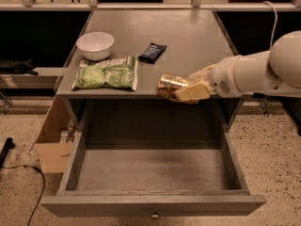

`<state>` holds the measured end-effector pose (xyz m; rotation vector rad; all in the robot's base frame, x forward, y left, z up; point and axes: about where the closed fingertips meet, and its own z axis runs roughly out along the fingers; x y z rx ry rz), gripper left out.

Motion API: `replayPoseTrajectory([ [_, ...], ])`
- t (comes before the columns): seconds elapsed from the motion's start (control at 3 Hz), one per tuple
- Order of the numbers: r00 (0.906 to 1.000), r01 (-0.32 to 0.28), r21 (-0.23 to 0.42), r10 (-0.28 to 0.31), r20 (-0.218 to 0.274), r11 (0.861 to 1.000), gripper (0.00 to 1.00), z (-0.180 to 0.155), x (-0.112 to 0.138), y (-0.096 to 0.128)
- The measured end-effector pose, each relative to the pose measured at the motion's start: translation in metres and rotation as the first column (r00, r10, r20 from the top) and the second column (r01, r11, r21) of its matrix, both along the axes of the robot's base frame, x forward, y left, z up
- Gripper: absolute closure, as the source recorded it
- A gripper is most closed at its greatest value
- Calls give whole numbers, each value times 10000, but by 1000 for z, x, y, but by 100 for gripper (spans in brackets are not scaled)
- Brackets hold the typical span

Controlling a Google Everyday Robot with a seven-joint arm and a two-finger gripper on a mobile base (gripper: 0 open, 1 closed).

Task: Pick orange can from top drawer and place on counter

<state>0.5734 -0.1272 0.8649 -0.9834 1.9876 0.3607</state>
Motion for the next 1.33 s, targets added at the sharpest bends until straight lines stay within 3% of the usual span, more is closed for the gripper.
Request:
replayPoseTrajectory([
  [0.33,9979,-434,26,435,-490,9991,100,-23,22,11],
  [1.33,9966,-431,131,439,-691,9990,100,-19,31,12],
])
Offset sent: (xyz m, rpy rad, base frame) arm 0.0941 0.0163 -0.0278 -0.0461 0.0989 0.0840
